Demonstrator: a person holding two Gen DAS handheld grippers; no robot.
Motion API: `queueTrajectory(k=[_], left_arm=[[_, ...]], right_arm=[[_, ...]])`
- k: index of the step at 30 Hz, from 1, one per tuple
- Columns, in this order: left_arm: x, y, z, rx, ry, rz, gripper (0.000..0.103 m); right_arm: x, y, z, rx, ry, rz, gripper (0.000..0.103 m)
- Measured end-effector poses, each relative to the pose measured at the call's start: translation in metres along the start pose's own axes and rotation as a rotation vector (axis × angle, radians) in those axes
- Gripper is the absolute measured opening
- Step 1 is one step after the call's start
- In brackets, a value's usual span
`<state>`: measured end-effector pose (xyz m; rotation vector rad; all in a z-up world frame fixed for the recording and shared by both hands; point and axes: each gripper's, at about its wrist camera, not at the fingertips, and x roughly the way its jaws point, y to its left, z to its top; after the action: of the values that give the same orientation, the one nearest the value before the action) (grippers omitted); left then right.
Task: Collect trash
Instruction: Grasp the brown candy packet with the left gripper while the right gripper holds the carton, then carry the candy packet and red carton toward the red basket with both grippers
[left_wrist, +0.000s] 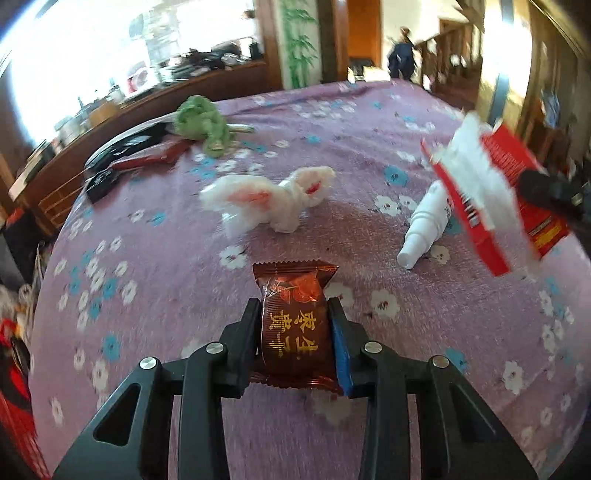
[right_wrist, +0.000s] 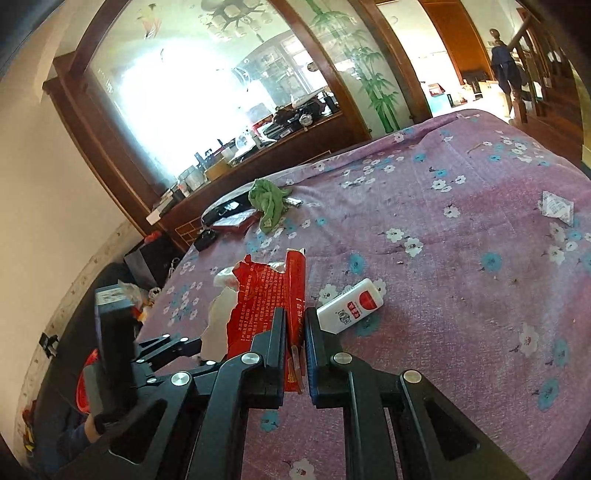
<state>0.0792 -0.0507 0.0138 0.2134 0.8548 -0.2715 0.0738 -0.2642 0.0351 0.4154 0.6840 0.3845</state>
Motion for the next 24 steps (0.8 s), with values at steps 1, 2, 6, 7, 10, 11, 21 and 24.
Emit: queueTrajectory(k=[1, 2, 6, 7, 10, 11, 21, 24], left_arm=[[-0.005, 0.002, -0.003, -0.017, -0.016, 0.004, 0.034], [-0.013, 0.005, -0.007, -0.044, -0.044, 0.02, 0.034], [-0.035, 0.018, -0.014, -0.127, -0.121, 0.085, 0.034], [-0.039, 0.022, -0.015, -0.147, -0.142, 0.104, 0.034], [-0.045, 0.031, -0.015, -0.182, -0.185, 0.137, 0.034], [-0.045, 0.034, -0.015, -0.191, -0.19, 0.14, 0.034], [-0.046, 0.05, -0.015, -0.228, -0.199, 0.131, 0.034], [-0.046, 0.047, -0.016, -0.218, -0.202, 0.138, 0.034]], right_arm=[[0.002, 0.003, -0.001, -0.013, 0.004, -0.006, 0.01], [0.003, 0.005, -0.002, -0.023, 0.007, -0.011, 0.01], [0.008, 0.015, -0.008, -0.063, 0.018, -0.027, 0.01], [0.01, 0.018, -0.009, -0.075, 0.023, -0.032, 0.01], [0.016, 0.022, -0.013, -0.097, 0.041, -0.04, 0.01], [0.018, 0.024, -0.014, -0.105, 0.046, -0.042, 0.01], [0.021, 0.029, -0.015, -0.139, 0.043, -0.053, 0.01], [0.02, 0.029, -0.015, -0.136, 0.044, -0.051, 0.01]])
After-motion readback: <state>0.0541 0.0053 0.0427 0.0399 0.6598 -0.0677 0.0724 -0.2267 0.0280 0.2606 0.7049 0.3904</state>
